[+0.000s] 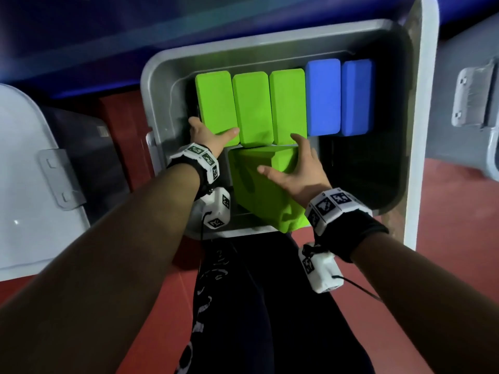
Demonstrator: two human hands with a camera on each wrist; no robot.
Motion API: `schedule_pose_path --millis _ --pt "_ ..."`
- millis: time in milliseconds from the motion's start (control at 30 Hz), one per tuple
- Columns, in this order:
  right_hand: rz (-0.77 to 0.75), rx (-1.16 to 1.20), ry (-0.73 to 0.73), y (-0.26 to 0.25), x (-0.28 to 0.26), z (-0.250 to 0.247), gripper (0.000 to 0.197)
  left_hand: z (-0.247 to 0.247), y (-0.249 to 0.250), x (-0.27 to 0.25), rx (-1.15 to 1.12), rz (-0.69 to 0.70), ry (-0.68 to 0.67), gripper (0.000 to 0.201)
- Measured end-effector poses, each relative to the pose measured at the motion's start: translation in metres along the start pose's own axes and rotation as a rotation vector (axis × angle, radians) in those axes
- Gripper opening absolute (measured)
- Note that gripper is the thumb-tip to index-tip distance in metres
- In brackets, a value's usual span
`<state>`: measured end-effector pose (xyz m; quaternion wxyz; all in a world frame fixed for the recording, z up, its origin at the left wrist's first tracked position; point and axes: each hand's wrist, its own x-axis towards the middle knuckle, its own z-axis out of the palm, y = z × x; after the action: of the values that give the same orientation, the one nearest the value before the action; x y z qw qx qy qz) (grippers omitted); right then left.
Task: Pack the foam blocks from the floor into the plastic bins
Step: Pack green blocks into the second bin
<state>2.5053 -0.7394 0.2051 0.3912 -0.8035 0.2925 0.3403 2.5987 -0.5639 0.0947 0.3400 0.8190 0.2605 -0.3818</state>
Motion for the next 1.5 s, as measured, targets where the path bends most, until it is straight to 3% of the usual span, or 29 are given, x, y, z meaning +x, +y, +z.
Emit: schedule_pose_path --millis 100,167,333,467,567,667,767,900,1033,1167,1233,1367,1500 --pt "-0.026 0.092 0.012 0.011 -0.009 0.008 0.107 0.007 -0.022 0.011 -0.099 -0.047 -0.131 0.132" --pt "-0.045 0.135 0.019 0.016 -0.010 0.010 0.111 0.015 -0.041 0.032 -0.136 -0.051 -0.171 0.133" --pt "-0.026 0.041 -0.017 0.011 -0.010 0.001 0.104 0.011 -0.020 0.022 0.068 -0.088 -0.214 0.148" --pt "-0.013 -0.084 -0.043 -0.004 -0.013 0.001 0.099 -0.003 -0.009 0.021 0.045 -0.108 -0.273 0.120" --pt "-0.077 -0.146 -0.052 -0.016 -0.022 0.009 0.099 0.002 -0.032 0.042 0.023 -0.100 -0.208 0.127" --pt "-0.085 -0.169 -0.048 -0.025 -0.029 0.024 0.101 0.004 -0.033 0.033 -0.099 -0.084 -0.237 0.094" --pt "-0.074 -0.143 -0.157 -0.032 -0.022 0.045 0.109 -0.003 -0.027 0.024 -0.162 -0.097 -0.272 0.068" --pt "-0.014 -0.058 -0.238 -0.037 0.004 0.058 0.112 -0.009 -0.035 0.033 -0.175 -0.169 -0.342 0.090" --pt "-0.138 -0.019 -0.351 -0.024 0.014 0.050 0.096 -0.018 -0.038 0.028 -0.240 -0.171 -0.418 0.094" --pt "-0.182 0.006 -0.385 -0.018 0.015 0.055 0.091 -0.011 -0.063 0.054 -0.204 -0.107 -0.445 0.123" --pt "-0.150 -0.001 -0.364 -0.021 0.019 0.070 0.093 -0.016 -0.055 0.045 -0.194 -0.093 -0.459 0.120" --pt "-0.029 0.026 -0.185 -0.025 0.043 0.101 0.104 -0.027 -0.035 0.022 -0.192 -0.141 -0.518 0.085" --pt "-0.020 -0.005 -0.142 -0.025 0.055 0.116 0.109 -0.026 -0.047 0.025 -0.237 -0.149 -0.562 0.083"
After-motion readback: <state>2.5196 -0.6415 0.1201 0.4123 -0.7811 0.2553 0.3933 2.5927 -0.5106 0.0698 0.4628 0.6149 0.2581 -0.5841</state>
